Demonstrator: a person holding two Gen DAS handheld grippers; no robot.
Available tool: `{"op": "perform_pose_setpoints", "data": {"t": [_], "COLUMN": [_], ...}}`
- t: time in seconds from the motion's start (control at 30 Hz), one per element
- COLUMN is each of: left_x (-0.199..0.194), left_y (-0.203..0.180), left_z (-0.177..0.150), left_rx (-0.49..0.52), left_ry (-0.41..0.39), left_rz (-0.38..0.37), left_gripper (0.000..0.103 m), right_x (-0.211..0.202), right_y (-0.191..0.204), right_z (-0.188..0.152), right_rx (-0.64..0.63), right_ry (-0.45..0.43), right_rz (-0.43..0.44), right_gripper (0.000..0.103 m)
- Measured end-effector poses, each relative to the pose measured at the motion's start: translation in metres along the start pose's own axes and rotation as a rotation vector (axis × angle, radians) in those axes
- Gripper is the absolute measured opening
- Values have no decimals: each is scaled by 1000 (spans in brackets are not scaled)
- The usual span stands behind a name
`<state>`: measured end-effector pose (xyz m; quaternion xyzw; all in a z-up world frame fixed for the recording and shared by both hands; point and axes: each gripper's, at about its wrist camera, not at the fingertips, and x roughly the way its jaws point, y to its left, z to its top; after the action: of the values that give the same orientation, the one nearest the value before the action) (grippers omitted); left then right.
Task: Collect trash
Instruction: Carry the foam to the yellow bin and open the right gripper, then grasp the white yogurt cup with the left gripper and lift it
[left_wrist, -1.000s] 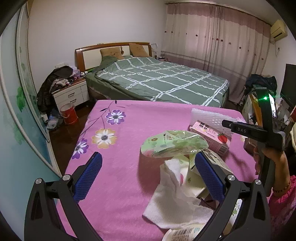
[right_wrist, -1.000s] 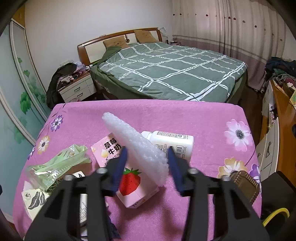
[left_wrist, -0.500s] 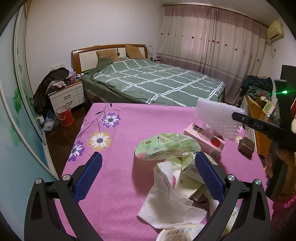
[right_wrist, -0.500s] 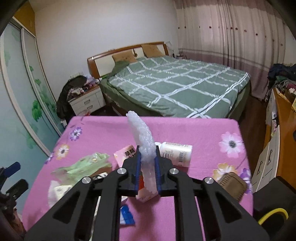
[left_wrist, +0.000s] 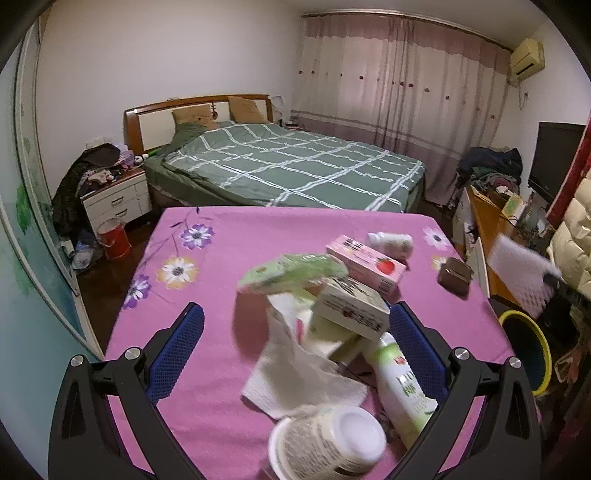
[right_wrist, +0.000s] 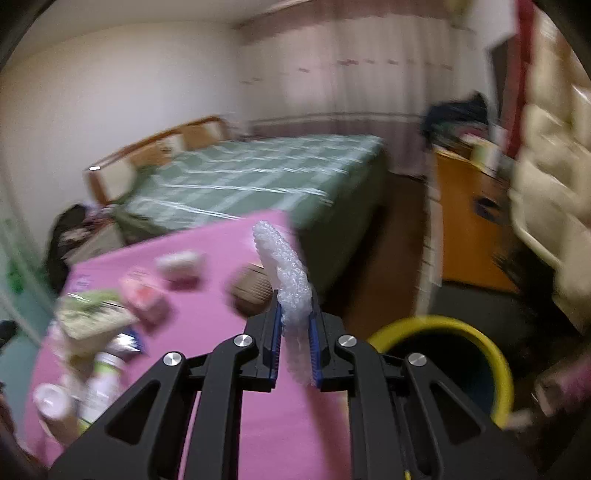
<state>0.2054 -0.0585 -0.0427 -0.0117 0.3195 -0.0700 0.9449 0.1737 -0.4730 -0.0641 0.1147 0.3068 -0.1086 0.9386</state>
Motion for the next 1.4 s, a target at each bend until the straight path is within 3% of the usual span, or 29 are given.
{"op": "perform_pose_setpoints", "data": {"t": [0.2, 0.37, 0.67, 0.93, 1.4], "left_x": [-1, -5, -19, -19, 11], "left_y": [-16, -25, -30, -34, -45], "left_z": [-12, -22, -34, -67, -89], "left_rx": [12, 31, 54, 110, 236], "left_ry": [20, 41, 58, 119, 210], "left_rz": [-19, -13, 19, 19, -7], "left_gripper": [99, 99, 99, 99, 82], "right_x": [16, 43, 43, 34, 25], "right_y": [-76, -111, -109, -98, -92], "right_z": [-45, -68, -72, -72, -71], "right_rx": [112, 166, 194, 176, 169], "right_ry": [83, 149, 131, 119, 113], "right_rz": [-185, -242, -195, -166, -144], "right_gripper": [13, 18, 27, 30, 30]}}
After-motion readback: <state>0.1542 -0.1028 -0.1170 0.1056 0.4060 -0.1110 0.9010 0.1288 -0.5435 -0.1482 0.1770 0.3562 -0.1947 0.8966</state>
